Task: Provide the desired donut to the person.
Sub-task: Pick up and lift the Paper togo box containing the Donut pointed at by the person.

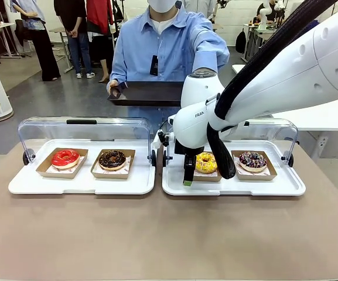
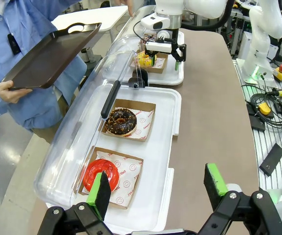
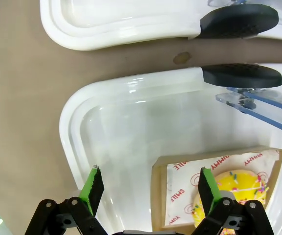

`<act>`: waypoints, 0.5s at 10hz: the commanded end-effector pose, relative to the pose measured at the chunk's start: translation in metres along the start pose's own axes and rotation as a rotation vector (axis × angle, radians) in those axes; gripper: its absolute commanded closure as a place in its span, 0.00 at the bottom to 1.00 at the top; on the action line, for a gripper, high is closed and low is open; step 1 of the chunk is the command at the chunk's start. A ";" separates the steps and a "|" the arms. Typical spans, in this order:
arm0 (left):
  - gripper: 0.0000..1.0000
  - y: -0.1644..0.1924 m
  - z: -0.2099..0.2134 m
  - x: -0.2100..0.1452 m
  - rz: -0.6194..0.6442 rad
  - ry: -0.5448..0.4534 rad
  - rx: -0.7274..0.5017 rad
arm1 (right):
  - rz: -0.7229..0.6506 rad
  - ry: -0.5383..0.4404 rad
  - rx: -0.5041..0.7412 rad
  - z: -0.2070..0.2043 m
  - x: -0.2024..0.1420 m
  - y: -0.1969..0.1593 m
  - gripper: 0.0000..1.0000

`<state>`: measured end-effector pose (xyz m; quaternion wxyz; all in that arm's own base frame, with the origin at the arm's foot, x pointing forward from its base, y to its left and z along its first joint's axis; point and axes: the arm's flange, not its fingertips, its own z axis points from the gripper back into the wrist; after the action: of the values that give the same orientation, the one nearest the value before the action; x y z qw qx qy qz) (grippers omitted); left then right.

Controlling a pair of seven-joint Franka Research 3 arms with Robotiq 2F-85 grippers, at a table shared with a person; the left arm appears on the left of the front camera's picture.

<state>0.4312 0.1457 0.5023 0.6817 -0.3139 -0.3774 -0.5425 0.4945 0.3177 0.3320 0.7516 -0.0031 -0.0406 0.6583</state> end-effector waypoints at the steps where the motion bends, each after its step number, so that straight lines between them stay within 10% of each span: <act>1: 0.00 0.000 0.000 0.000 0.002 0.009 0.009 | 0.030 0.017 -0.018 -0.002 -0.001 -0.010 0.00; 5: 0.00 0.000 0.000 0.000 0.002 0.009 0.009 | 0.041 0.033 0.004 -0.004 -0.004 -0.014 0.00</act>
<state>0.4312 0.1457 0.5023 0.6817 -0.3139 -0.3774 -0.5425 0.5015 0.3133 0.3300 0.7466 -0.0027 -0.0356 0.6644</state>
